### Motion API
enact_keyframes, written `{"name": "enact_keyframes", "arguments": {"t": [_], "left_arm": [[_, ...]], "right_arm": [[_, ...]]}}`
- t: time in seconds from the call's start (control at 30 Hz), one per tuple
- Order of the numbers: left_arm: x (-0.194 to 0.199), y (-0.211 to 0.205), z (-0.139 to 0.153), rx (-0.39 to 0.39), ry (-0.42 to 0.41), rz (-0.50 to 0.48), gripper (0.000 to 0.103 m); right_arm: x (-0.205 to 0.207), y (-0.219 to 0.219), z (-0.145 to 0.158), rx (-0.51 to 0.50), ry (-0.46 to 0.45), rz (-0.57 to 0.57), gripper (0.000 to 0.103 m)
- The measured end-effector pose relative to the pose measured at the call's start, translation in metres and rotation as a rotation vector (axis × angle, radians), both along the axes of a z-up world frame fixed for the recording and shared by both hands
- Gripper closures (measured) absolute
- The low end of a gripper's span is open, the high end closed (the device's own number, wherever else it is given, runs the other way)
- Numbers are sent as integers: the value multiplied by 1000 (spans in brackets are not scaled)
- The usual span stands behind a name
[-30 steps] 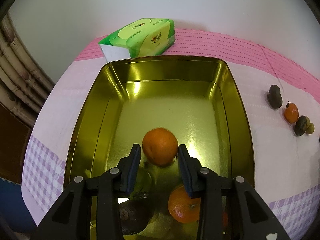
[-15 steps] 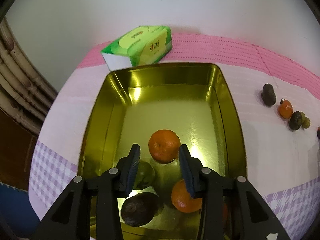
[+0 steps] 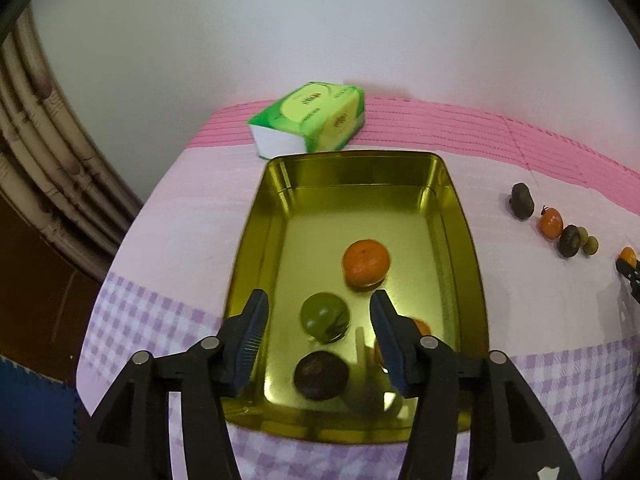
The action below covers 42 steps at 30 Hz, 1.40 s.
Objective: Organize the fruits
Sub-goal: 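Carry the large mandarin into the gold tray and open the right gripper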
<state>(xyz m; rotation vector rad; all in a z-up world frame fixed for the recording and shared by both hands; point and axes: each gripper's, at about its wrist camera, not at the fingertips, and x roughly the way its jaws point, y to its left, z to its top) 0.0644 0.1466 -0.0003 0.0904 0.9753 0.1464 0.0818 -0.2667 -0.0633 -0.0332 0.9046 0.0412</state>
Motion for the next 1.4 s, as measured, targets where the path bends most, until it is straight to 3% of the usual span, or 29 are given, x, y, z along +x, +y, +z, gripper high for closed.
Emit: {"name": "enact_keyframes", "arguments": {"t": [0.6,0.77,1.4], "left_arm": [[-36,25,2,-35,-29,62,33],[-44,29,0,-31,-35,82,24],[-53,51,-3,-70,-63,152,14]], "right_arm": [[1,-1,0,-1,2,-19,66],[2,1,0,-3,6,-32,66],[3,15,11,-28,41,-40,67]]}}
